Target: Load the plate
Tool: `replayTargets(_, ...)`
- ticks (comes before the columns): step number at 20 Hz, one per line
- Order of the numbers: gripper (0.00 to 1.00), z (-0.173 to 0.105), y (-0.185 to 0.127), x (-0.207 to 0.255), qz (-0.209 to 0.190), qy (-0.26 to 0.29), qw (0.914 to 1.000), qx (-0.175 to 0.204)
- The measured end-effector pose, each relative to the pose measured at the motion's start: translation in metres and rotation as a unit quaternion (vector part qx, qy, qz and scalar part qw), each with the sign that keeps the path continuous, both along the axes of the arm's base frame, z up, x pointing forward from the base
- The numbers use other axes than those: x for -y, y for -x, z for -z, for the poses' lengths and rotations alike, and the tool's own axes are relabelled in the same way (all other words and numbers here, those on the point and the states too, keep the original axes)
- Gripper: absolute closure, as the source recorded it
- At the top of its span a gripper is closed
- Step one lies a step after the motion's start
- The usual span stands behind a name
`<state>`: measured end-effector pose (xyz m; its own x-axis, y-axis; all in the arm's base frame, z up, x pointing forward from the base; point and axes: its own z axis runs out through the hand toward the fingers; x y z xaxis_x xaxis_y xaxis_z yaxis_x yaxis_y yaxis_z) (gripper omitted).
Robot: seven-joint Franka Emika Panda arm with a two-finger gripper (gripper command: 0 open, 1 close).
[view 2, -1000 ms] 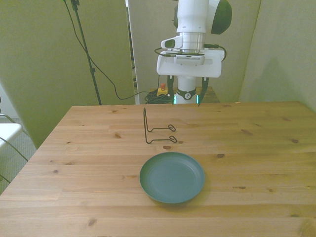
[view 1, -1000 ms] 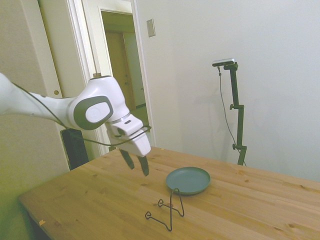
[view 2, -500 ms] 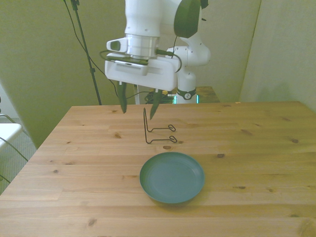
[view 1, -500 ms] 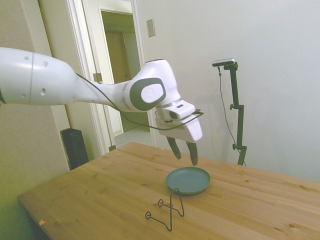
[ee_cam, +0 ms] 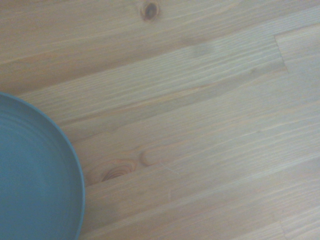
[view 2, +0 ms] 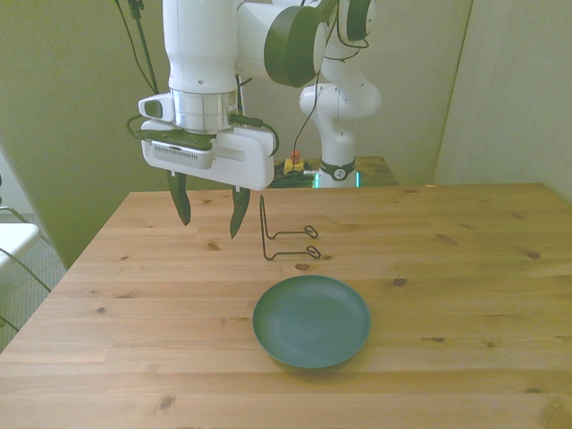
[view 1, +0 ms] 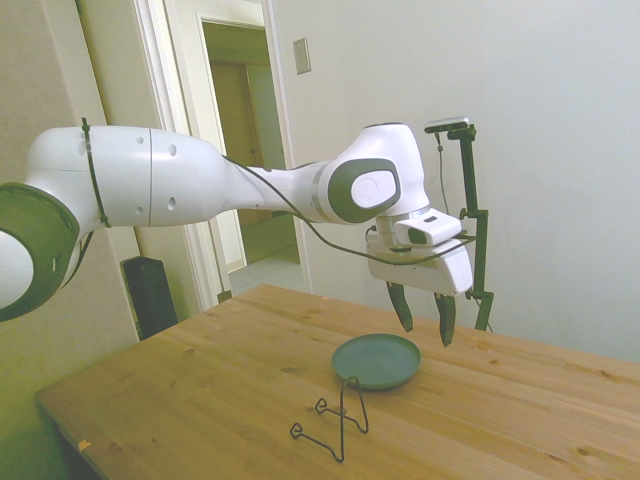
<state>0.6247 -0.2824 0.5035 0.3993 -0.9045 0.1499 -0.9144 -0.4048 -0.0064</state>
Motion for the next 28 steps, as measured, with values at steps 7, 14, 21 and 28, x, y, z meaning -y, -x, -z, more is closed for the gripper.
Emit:
replayTargets(7,0.00,0.042,-0.020,0.013,0.019,-0.045,0.9986,-0.022)
replayTargets(14,0.00,0.082,-0.037,0.004,0.008,-0.094,0.9955,0.003)
replayTargets(21,0.00,0.138,-0.035,-0.007,-0.013,-0.141,0.9896,0.027)
replayTargets(28,0.00,0.143,-0.043,-0.029,-0.018,-0.169,0.9849,0.034)
